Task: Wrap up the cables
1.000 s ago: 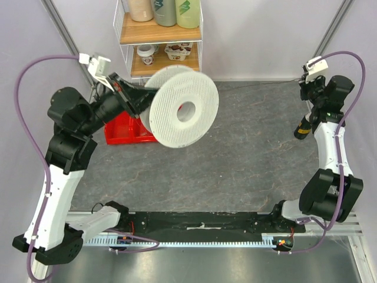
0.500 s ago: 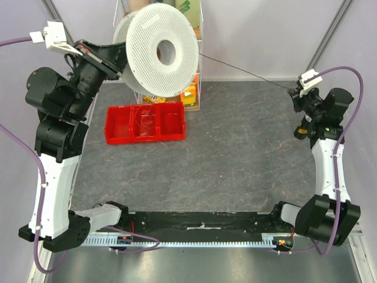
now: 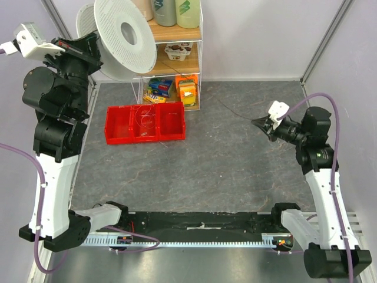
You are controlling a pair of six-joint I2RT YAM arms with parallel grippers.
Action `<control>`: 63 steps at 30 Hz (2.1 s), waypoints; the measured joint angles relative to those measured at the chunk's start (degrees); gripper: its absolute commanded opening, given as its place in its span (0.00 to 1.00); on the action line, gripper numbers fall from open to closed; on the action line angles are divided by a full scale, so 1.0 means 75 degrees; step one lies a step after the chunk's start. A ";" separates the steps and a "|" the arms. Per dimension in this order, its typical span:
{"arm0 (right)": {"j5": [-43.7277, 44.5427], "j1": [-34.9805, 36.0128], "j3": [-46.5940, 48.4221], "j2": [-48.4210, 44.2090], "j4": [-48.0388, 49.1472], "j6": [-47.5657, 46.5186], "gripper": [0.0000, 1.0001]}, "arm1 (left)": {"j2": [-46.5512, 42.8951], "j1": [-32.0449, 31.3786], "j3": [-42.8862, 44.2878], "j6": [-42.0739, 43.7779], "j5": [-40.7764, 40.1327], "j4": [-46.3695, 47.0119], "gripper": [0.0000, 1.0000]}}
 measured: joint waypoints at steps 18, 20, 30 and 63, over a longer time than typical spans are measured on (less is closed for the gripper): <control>-0.0970 0.1673 0.0551 -0.0644 -0.2078 -0.0347 0.00 | -0.0050 -0.0102 -0.2664 0.3518 -0.1489 0.2194 0.02; -0.1064 0.1862 0.0577 -0.0644 -0.2043 -0.0047 0.00 | 0.0082 -0.0152 -0.2667 0.3640 -0.1786 0.2331 0.02; -0.0697 0.3593 0.0580 -0.0580 -0.0956 0.1862 0.00 | 0.0408 -0.0289 -0.3142 0.4403 -0.3002 0.3112 0.02; 0.1288 0.5843 0.5339 0.2337 0.1099 0.4377 0.00 | -0.2734 -0.1241 -0.7163 0.5936 -0.0376 0.0720 0.02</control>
